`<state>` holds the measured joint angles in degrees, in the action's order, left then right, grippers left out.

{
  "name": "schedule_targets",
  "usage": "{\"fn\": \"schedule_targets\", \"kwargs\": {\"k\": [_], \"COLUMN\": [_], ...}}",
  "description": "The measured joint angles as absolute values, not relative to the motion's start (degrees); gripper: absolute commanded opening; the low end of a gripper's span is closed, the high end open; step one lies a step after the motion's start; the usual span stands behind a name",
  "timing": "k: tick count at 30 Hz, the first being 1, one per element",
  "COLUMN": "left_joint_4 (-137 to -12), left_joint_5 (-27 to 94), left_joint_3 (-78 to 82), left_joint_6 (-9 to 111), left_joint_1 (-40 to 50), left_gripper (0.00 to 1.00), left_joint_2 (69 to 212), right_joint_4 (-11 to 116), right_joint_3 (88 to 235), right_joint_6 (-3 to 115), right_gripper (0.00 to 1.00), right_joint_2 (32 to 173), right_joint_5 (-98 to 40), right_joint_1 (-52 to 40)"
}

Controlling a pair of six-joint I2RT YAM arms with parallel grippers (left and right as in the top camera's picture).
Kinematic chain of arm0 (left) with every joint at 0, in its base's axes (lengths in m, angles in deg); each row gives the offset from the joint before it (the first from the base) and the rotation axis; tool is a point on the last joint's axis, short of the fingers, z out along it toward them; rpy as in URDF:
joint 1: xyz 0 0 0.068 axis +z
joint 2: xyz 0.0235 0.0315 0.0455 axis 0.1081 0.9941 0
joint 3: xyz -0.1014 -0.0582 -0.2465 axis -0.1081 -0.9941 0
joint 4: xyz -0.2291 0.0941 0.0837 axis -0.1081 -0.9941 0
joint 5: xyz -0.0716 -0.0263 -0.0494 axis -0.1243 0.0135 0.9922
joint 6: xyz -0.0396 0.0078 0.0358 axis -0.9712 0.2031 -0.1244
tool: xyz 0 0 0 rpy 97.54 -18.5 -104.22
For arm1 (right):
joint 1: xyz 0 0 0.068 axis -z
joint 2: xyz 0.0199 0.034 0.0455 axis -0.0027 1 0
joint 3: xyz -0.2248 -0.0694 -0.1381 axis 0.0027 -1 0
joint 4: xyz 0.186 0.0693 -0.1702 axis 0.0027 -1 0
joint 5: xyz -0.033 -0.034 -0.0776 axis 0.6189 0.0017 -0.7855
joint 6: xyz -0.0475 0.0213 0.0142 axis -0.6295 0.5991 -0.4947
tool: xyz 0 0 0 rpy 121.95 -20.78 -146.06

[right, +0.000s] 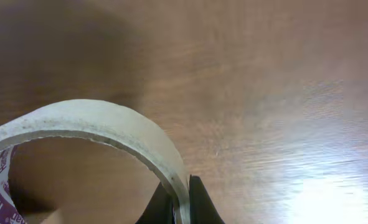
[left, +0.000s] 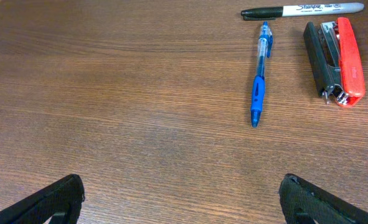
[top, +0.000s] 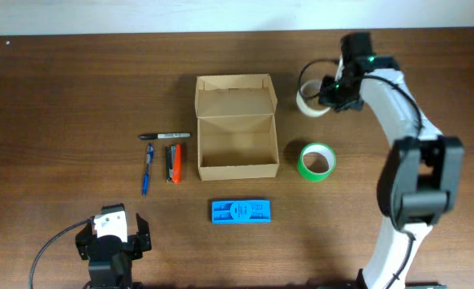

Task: Pack container
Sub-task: 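Lift the clear tape roll and lower it into the cardboard box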

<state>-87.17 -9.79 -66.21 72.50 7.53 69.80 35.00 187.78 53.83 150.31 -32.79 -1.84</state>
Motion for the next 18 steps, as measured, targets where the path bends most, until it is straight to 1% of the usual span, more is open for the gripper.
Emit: {"fn": "schedule_targets", "kwargs": {"k": [5,10,13,18], "left_joint_4": [-87.2,-87.2,-87.2,-87.2], "left_joint_5": [-9.8,-9.8,-9.8,-9.8], "left_joint_3": [-66.2,-66.2,-66.2,-66.2], "left_joint_6": [72.5,72.5,72.5,72.5], "left_joint_1": [7.5,7.5,7.5,7.5], "left_gripper": [1.00,0.99,1.00,0.99], "left_joint_2": [69.8,69.8,69.8,69.8], "right_joint_4": [33.6,32.4,31.9,31.8], "right_joint_3": [189.5,190.4,190.4,190.4], "right_joint_6": [42.0,29.4,25.5,21.6], "right_gripper": [0.03,0.04,0.03,0.04], "right_joint_2": [140.5,136.1,136.5,136.7], "right_joint_5": [-29.1,-24.5,-23.7,-23.0], "right_joint_1": [-5.1,-15.2,-21.1,-26.7]}}
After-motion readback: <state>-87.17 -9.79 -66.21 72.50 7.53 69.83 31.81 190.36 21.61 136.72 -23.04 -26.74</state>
